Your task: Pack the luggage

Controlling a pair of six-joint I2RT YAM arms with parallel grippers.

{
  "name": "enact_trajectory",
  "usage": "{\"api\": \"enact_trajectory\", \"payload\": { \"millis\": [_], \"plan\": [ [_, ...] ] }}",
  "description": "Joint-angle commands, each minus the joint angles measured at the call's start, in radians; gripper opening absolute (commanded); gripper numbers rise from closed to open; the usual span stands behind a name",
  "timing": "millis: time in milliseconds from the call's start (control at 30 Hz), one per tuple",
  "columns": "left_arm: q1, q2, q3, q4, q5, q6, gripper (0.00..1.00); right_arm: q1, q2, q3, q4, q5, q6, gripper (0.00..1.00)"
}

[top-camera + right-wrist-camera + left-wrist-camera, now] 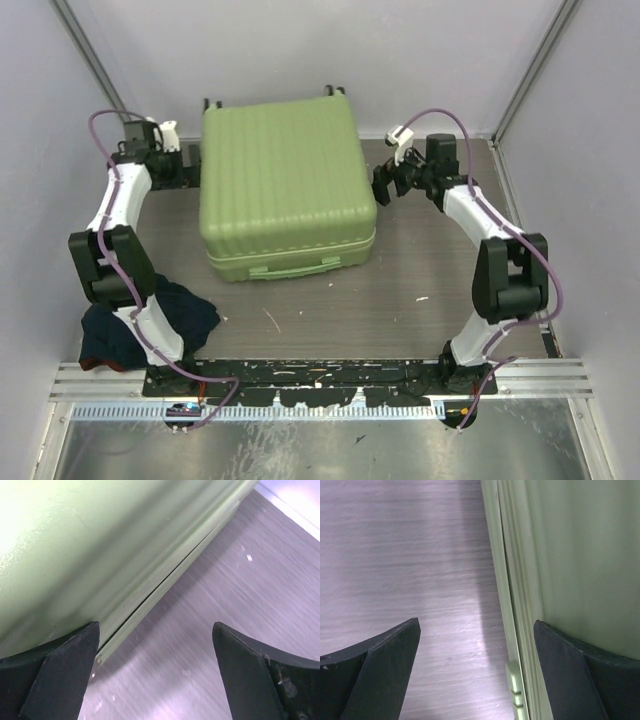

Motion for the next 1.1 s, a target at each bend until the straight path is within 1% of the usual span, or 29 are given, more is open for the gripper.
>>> {"api": "enact_trajectory", "payload": {
  "millis": [0,133,267,467,567,767,833,867,933,1000,1067],
  "plan": [
    [-0.365,0.046,0.018,0.006,0.323,-0.014,0.98,0.038,-0.165,-0.101,-0.076,-0.032,-0.059,1.0],
    [-0.457,0.046,-0.027,0.066,0.336,-0.1,0.97,-0.061,-0.212,-0.142,-0.108,0.002,-0.071,1.0],
    [-0.51,0.025,-0.081,0.103,0.343,-0.142,0.96,-0.133,-0.221,-0.148,-0.121,0.01,-0.085,1.0],
    [-0.562,-0.076,-0.178,0.109,0.329,-0.097,0.95,-0.142,-0.221,-0.164,-0.141,-0.022,-0.112,1.0],
    [-0.599,-0.124,-0.225,0.104,0.299,-0.074,0.96,-0.142,-0.223,-0.169,-0.145,-0.011,-0.117,1.0],
    [-0.601,-0.182,-0.25,0.081,0.261,-0.052,0.97,-0.157,-0.222,-0.15,-0.14,0.009,-0.097,1.0],
    [-0.594,-0.198,-0.229,0.047,0.221,-0.028,0.99,-0.18,-0.217,-0.125,-0.138,0.019,-0.06,1.0],
    [-0.579,-0.204,-0.212,0.027,0.207,-0.015,0.98,-0.204,-0.214,-0.114,-0.138,0.021,-0.029,1.0],
    [-0.523,-0.197,-0.159,-0.024,0.21,0.002,0.98,-0.248,-0.209,-0.082,-0.145,0.025,0.008,1.0],
    [-0.451,-0.165,-0.061,-0.11,0.223,0.008,0.98,-0.285,-0.208,-0.043,-0.171,0.025,0.028,1.0],
    [-0.381,-0.102,0.092,-0.251,0.199,0.034,0.98,-0.317,-0.211,-0.005,-0.192,0.03,0.05,1.0]
  ]
}}
